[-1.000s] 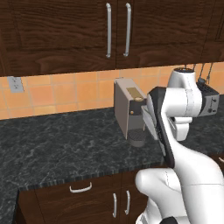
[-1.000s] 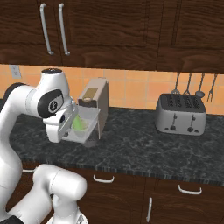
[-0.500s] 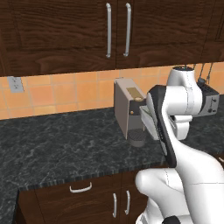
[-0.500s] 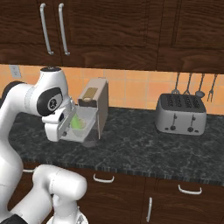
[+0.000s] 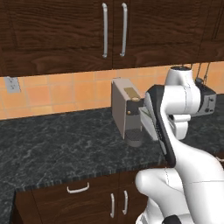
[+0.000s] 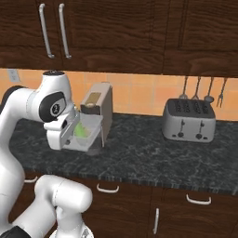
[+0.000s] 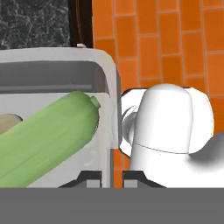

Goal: Take the meat container that has the shrimp and place it on the second highest rack of the freezer. Then take the vegetable container that has the garlic and corn and place it on the highest rack of the freezer.

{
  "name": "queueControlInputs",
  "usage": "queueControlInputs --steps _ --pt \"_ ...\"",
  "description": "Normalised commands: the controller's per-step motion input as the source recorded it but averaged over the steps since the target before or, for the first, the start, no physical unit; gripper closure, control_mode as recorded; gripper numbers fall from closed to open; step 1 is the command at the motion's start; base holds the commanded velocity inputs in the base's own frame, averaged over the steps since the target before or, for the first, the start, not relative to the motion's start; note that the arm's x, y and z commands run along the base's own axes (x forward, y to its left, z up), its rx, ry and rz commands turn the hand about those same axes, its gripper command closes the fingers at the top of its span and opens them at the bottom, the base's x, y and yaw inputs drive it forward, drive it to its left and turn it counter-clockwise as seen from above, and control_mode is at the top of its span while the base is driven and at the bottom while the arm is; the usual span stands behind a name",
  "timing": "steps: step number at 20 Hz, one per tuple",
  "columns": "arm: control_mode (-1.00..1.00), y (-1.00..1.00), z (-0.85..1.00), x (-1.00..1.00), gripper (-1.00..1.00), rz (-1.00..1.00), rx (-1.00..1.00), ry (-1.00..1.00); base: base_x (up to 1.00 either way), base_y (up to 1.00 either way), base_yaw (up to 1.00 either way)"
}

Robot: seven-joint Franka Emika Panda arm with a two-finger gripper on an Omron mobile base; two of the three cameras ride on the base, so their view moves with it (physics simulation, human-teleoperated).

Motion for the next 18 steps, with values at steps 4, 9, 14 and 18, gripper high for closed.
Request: queueControlInputs --steps 4,9,14,18 --pt "1.00 0.00 0.00 0.00 1.00 0.00 0.00 0.00 -0.37 -0.65 -0.36" --pt "1.00 0.00 0.00 0.00 1.00 0.00 0.00 0.00 -0.27 -0.57 -0.62" --pt "1.00 0.00 0.00 0.00 1.00 0.00 0.00 0.00 -0.15 -0.30 -0.78" --pt "1.00 0.00 0.00 0.00 1.00 0.00 0.00 0.00 -0.05 -0.21 -0.83"
